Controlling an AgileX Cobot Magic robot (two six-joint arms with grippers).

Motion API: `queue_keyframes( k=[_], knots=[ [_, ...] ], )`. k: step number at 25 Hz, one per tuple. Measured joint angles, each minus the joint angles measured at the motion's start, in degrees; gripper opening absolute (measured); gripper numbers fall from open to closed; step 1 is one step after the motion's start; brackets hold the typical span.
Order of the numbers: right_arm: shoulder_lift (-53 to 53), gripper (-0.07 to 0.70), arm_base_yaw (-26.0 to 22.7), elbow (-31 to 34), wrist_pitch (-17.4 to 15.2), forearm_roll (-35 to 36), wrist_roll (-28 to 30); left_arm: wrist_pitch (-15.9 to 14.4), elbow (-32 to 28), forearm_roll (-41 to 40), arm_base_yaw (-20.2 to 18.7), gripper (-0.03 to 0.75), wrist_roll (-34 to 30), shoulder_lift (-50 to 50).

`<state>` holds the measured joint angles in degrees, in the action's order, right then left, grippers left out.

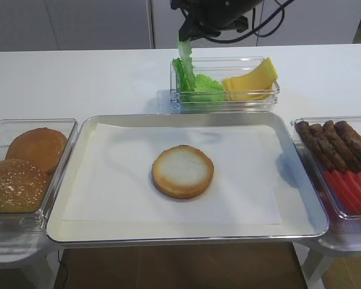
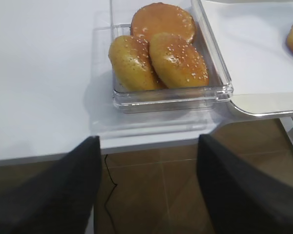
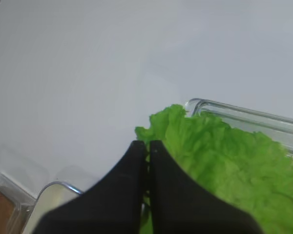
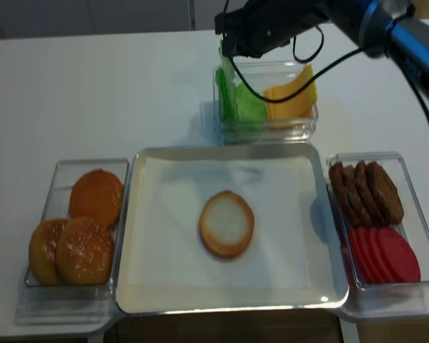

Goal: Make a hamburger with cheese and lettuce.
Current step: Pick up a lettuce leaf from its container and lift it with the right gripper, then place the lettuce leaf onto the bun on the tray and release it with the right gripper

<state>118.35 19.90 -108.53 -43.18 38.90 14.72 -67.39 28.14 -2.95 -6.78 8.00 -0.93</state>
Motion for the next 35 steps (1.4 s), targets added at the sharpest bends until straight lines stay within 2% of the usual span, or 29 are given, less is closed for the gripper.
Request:
queue_keyframes(
  k=[9, 15, 25, 32, 35],
  knots=[
    [-8.6, 0.008, 0.0, 0.77, -5.11, -0.34, 0.0, 0.0, 0.0, 0.0, 0.0, 0.456, 0.0, 0.0],
    [-16.35, 0.008, 0.0, 7.29, -6.96, -0.34, 0.0, 0.0, 0.0, 0.0, 0.0, 0.456, 0.0, 0.0],
    [-31.73, 0.008, 0.0, 26.23, -5.86, 1.15, 0.0, 0.0, 0.0, 0.0, 0.0, 0.456, 0.0, 0.0],
    [-35.99, 0.008, 1.97, 36.78, -5.09, 1.99, 0.45, 0.0, 0.0, 0.0, 0.0, 0.456, 0.0, 0.0],
    [-36.26, 0.008, 5.02, 40.69, -2.15, 1.66, 0.58, 0.0, 0.0, 0.0, 0.0, 0.456, 0.0, 0.0]
  ],
)
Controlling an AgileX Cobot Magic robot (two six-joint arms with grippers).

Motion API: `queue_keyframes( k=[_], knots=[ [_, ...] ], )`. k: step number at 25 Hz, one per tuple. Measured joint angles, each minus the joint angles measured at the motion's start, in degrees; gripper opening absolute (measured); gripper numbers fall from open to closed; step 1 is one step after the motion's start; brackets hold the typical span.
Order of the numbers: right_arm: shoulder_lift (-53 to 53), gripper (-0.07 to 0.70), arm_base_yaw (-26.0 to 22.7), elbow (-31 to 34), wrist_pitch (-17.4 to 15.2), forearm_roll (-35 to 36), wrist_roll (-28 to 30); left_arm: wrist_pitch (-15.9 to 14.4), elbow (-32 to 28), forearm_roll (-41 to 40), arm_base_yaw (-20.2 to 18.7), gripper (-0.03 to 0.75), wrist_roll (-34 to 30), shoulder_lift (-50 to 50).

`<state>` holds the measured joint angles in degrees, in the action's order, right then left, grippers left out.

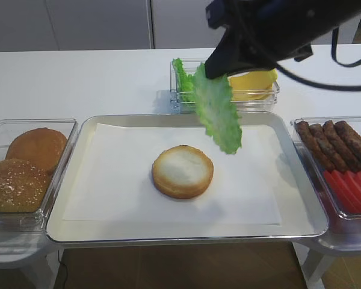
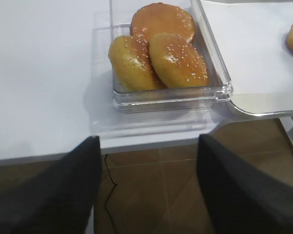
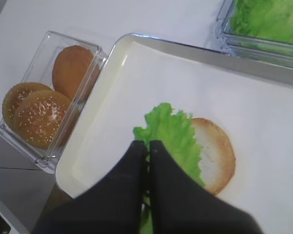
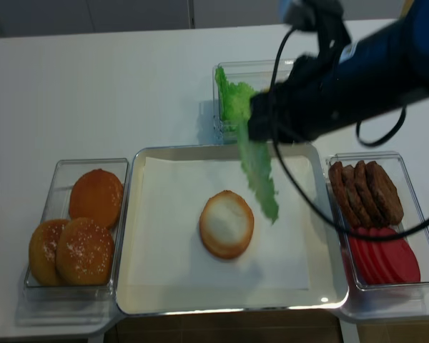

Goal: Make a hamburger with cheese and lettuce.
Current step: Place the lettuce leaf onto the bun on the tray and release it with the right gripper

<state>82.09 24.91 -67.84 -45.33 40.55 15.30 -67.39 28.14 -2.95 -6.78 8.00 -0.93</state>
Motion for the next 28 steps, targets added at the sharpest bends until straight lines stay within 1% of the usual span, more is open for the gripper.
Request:
queue_keyframes(
  k=[3, 5, 10, 14, 19, 28],
  knots=[
    [0.0, 0.008, 2.62, 3.0, 4.51, 0.0, 0.0, 0.0, 0.0, 0.0, 0.0, 0.456, 0.0, 0.0],
    [0.0, 0.008, 3.35, 4.71, 7.44, 0.0, 0.0, 0.0, 0.0, 0.0, 0.0, 0.456, 0.0, 0.0],
    [-0.04, 0.008, 3.56, 5.69, 10.78, -2.39, -0.1, 0.0, 0.0, 0.0, 0.0, 0.456, 0.0, 0.0],
    [0.52, 0.008, 3.56, 5.69, 12.1, -4.2, -0.1, 0.0, 0.0, 0.0, 0.0, 0.456, 0.0, 0.0],
    [4.58, 0.008, 3.56, 5.69, 12.53, -4.58, -0.1, 0.0, 0.0, 0.0, 0.0, 0.456, 0.0, 0.0],
    [6.67, 0.008, 3.56, 5.69, 15.82, -6.72, -0.1, 0.0, 0.0, 0.0, 0.0, 0.456, 0.0, 0.0]
  ],
)
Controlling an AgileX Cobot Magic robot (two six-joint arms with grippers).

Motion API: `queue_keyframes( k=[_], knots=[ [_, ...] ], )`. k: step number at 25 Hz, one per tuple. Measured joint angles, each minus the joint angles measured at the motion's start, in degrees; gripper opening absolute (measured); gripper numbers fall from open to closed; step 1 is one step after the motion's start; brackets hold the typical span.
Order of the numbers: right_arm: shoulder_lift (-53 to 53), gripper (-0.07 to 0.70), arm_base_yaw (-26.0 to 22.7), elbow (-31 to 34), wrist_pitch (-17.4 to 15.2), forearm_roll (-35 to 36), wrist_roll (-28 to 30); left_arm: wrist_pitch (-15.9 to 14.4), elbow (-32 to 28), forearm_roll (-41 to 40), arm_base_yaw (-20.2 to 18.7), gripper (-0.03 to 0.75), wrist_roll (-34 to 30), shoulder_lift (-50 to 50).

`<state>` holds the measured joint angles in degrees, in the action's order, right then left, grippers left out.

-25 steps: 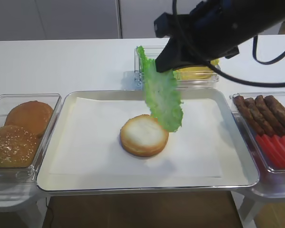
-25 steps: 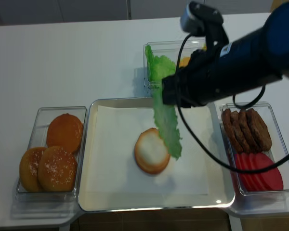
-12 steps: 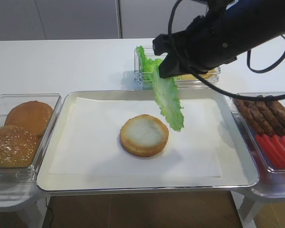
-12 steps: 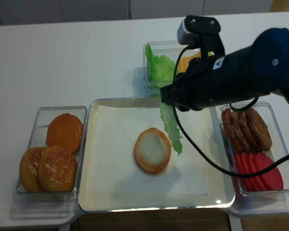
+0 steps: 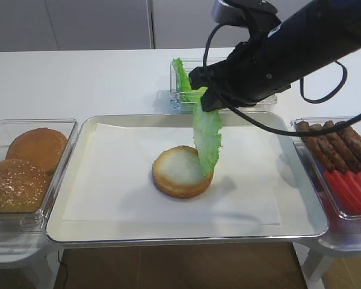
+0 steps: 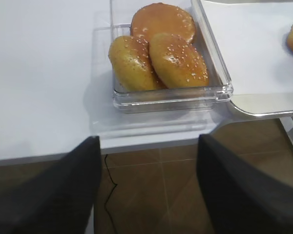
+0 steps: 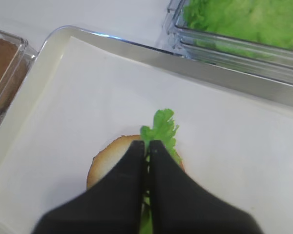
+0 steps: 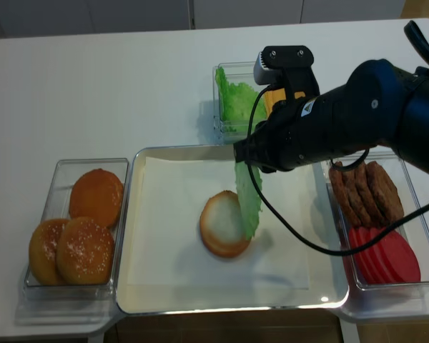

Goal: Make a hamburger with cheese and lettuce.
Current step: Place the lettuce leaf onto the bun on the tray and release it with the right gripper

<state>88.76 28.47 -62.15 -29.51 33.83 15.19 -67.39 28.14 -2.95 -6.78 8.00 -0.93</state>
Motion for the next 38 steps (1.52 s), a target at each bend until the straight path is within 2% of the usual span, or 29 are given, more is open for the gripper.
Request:
queue_keyframes(
  k=[17, 23, 33, 38],
  knots=[
    [-1.59, 0.008, 0.0, 0.0, 0.86, -0.69, 0.0, 0.0, 0.0, 0.0, 0.0, 0.456, 0.0, 0.0],
    [-2.37, 0.008, 0.0, 0.0, 0.86, -3.07, -0.66, 0.0, 0.0, 0.0, 0.0, 0.456, 0.0, 0.0],
    [0.31, 0.008, 0.0, 0.0, 1.92, -4.32, -1.09, 0.0, 0.0, 0.0, 0.0, 0.456, 0.0, 0.0],
    [1.73, 0.008, 0.0, 0.0, 2.04, -1.89, -1.09, 0.0, 0.0, 0.0, 0.0, 0.456, 0.0, 0.0]
  ],
)
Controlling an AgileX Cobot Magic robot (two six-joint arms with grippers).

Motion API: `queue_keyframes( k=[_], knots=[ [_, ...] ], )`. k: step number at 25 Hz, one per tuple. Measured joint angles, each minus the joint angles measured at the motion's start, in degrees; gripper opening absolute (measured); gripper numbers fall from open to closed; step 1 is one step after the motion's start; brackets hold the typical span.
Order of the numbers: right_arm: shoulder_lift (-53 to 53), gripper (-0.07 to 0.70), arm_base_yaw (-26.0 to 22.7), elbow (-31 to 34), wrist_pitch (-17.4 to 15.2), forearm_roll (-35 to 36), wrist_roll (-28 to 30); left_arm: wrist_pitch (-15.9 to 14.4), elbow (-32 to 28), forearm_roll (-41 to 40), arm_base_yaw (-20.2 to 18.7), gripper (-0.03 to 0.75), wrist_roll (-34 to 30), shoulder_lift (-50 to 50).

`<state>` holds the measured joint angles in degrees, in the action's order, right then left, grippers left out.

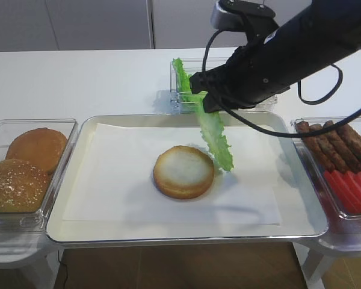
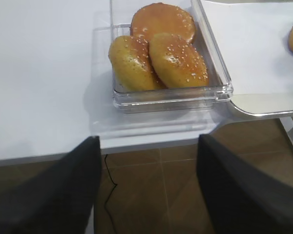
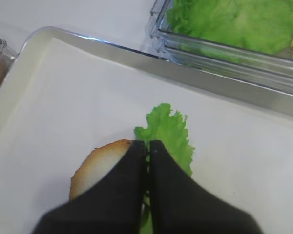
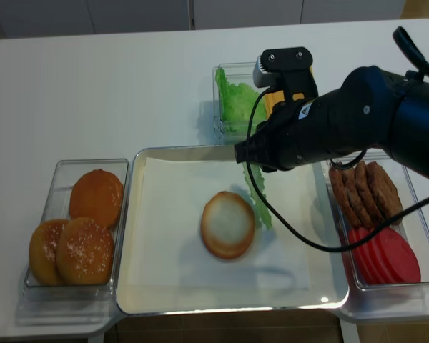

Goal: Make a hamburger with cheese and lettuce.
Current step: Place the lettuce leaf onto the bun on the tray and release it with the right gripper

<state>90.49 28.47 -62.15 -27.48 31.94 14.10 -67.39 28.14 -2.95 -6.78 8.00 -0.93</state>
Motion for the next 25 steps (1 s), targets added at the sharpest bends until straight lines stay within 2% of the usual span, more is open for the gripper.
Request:
queue_keyframes(
  k=[8, 14, 25],
  knots=[
    [0.5, 0.008, 0.0, 0.0, 0.0, 5.51, 0.52, 0.0, 0.0, 0.0, 0.0, 0.456, 0.0, 0.0],
    [1.18, 0.008, 0.0, 0.0, -1.71, 10.02, 0.62, 0.0, 0.0, 0.0, 0.0, 0.456, 0.0, 0.0],
    [1.18, 0.008, 0.0, 0.0, -3.34, 12.54, 0.73, 0.0, 0.0, 0.0, 0.0, 0.456, 0.0, 0.0]
  ],
)
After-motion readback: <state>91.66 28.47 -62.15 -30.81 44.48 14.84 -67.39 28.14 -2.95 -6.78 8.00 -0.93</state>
